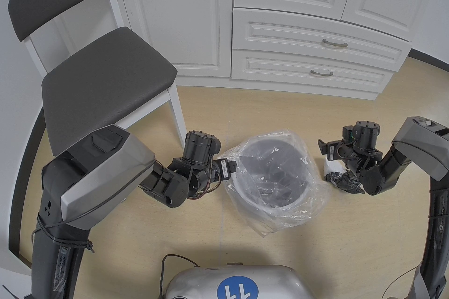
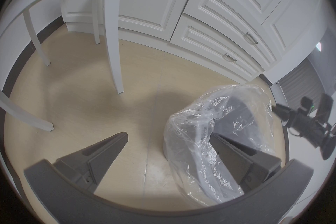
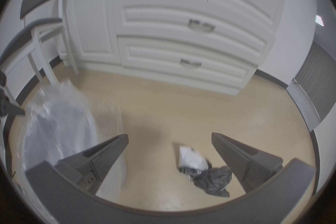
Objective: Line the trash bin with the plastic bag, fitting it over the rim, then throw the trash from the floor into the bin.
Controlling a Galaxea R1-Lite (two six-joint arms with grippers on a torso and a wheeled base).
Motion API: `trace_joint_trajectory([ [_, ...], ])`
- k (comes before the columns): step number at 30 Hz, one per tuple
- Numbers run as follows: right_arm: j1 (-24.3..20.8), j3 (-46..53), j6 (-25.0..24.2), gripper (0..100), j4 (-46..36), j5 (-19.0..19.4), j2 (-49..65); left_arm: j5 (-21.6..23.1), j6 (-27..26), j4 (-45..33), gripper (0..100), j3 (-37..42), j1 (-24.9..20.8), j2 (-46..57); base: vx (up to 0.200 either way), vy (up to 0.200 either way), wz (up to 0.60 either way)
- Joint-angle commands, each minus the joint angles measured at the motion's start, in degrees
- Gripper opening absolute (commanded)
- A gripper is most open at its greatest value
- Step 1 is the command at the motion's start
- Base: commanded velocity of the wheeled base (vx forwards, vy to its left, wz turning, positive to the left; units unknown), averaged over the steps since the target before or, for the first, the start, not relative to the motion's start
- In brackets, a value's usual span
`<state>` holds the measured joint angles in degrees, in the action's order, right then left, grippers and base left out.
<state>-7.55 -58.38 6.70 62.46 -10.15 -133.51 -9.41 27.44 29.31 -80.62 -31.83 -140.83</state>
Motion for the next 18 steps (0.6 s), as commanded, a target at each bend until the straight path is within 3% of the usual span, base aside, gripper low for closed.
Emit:
trace_joint_trajectory([
  [1, -4.8, 7.5, 0.3, 100, 4.7, -1.2, 9.8, -1.1, -0.5, 0.0, 100, 0.2, -0.2, 0.4, 0.000, 0.000, 0.00],
  [4, -5.9, 9.1, 0.4, 100, 4.6, -0.9, 10.8, -1.1, -0.9, 0.0, 100, 0.2, -0.2, 0.4, 0.000, 0.000, 0.00],
  [5, -8.4, 14.3, 2.0, 100, 4.1, -0.1, 12.9, -1.2, -1.1, 0.0, 100, 0.3, -0.3, 0.4, 0.000, 0.000, 0.00],
  [8, -10.0, 16.0, 4.1, 100, 4.4, 1.1, 12.3, -1.7, -1.1, 0.0, 100, 0.2, -0.3, 0.4, 0.000, 0.000, 0.00],
  [15, -11.8, 9.6, 3.8, 100, 4.9, 0.6, 0.0, -1.8, -1.1, 0.0, 100, 0.3, -0.5, 0.5, 0.000, 0.000, 0.00],
  [18, -11.4, 3.9, 3.4, 100, 4.9, -2.9, -5.3, -1.8, -1.1, 0.0, 100, 0.3, -0.5, 0.6, 0.000, 0.000, 0.00],
])
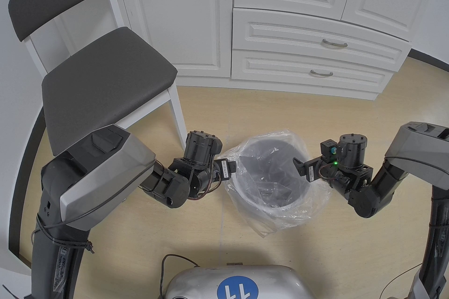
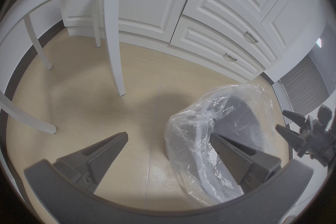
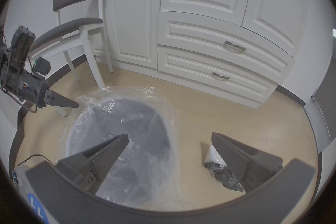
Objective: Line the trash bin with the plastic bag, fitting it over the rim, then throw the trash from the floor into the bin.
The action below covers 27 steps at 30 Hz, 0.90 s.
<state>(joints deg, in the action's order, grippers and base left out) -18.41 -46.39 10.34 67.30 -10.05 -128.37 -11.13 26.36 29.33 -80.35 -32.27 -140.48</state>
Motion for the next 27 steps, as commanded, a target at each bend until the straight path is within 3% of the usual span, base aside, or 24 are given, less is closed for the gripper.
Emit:
trace_joint_trajectory([
  [1, -0.5, -9.5, -0.8, 100, 0.2, -4.4, -11.6, -0.1, -0.1, 0.0, 100, 0.0, -0.1, 0.4, 0.000, 0.000, 0.00],
  [14, -3.2, -35.3, -11.7, 100, 0.1, -16.1, -26.2, -0.3, -0.1, 0.1, 100, -0.2, -0.2, 0.4, 0.000, 0.000, 0.00],
  [22, -4.9, -42.2, -19.9, 100, 0.0, -16.6, -26.8, -0.3, -0.2, 1.2, 100, -0.2, -0.2, 0.4, 0.000, 0.000, 0.00],
  [27, -5.1, -42.5, -20.5, 100, 0.0, -16.5, -27.0, -0.2, -0.2, 2.5, 100, -0.2, -0.2, 0.3, 0.000, 0.000, 0.00],
])
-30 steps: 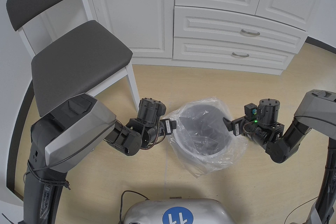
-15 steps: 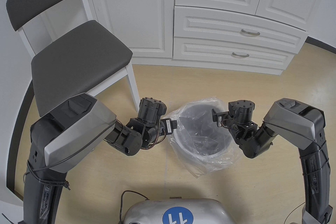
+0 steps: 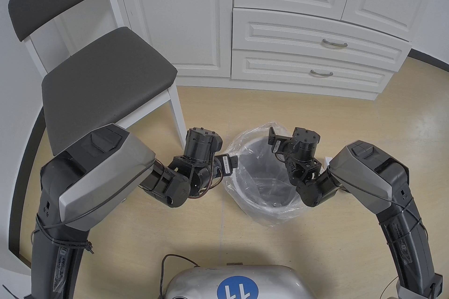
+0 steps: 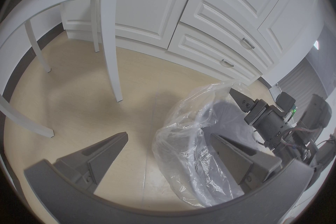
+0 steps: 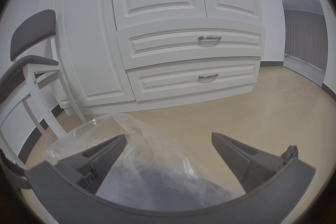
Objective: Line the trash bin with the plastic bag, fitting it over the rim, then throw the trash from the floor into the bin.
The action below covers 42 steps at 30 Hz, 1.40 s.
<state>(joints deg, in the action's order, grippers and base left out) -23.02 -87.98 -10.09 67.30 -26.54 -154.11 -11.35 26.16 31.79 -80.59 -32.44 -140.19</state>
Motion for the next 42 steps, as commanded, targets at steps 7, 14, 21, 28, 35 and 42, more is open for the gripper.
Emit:
trace_joint_trajectory([
  [7, -0.5, 5.0, 0.1, 100, 1.6, 0.7, 3.7, -0.1, 0.2, 0.6, 100, -0.4, -0.1, -0.4, 0.000, 0.000, 0.00],
  [14, -0.4, 17.6, 0.6, 100, 1.4, 4.6, 16.4, -0.4, 0.3, 5.3, 100, -0.2, -1.0, -1.9, 0.000, 0.000, 0.00],
  [21, 1.0, 30.8, 10.6, 100, 1.5, 5.7, 26.4, -2.8, -0.4, 5.6, 100, -1.0, -0.9, -2.2, 0.000, 0.000, 0.00],
  [28, 4.3, 40.2, 19.1, 100, -3.6, 8.2, 28.9, -2.4, -0.8, 4.7, 100, -0.9, -0.6, -2.8, 0.000, 0.000, 0.00],
  [35, 5.7, 41.7, 19.7, 100, -10.6, 12.6, 28.6, -2.6, -2.4, 4.8, 100, -1.4, 0.2, -4.4, 0.000, 0.000, 0.00],
  [42, 9.4, 40.0, 21.0, 100, -11.1, 12.7, 26.7, -2.6, -2.8, 4.4, 100, -4.3, 2.1, -6.9, 0.000, 0.000, 0.00],
])
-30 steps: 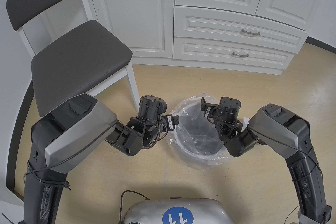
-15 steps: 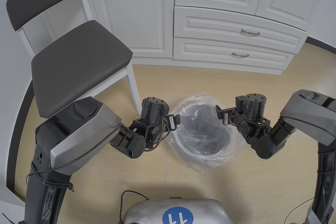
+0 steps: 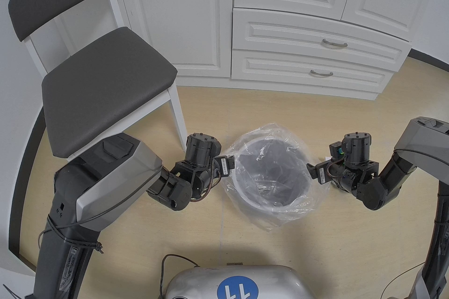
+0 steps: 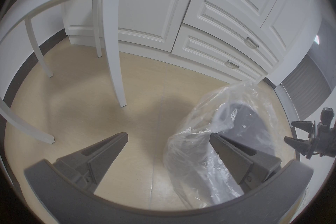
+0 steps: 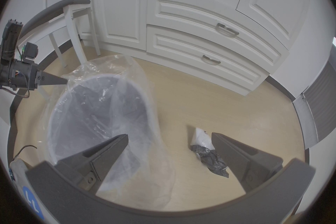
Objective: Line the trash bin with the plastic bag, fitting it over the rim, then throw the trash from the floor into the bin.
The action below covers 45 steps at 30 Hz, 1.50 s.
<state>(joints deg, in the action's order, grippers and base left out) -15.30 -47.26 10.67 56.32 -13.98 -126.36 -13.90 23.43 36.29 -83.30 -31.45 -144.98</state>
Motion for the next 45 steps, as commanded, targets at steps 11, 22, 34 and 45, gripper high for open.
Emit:
trace_joint_trajectory([
  [11, 4.3, -3.8, 0.9, 100, -0.7, 0.7, -4.3, -1.6, -0.1, 0.0, 100, -7.3, 2.7, -6.2, 0.000, 0.000, 0.00],
  [22, 5.2, -15.0, -4.4, 100, -0.2, -0.2, -12.1, -4.5, 0.1, 0.9, 100, -12.1, 2.7, -8.7, 0.000, 0.000, 0.00],
  [34, 5.8, -28.4, -13.0, 100, -0.3, -0.9, -20.7, -8.0, -0.1, 1.0, 100, -16.6, 2.6, -11.9, 0.000, 0.000, 0.00],
  [45, 7.1, -28.3, -12.8, 100, -3.3, -0.9, -21.7, -8.1, -0.3, -0.9, 100, -15.4, 2.4, -11.8, 0.000, 0.000, 0.00],
])
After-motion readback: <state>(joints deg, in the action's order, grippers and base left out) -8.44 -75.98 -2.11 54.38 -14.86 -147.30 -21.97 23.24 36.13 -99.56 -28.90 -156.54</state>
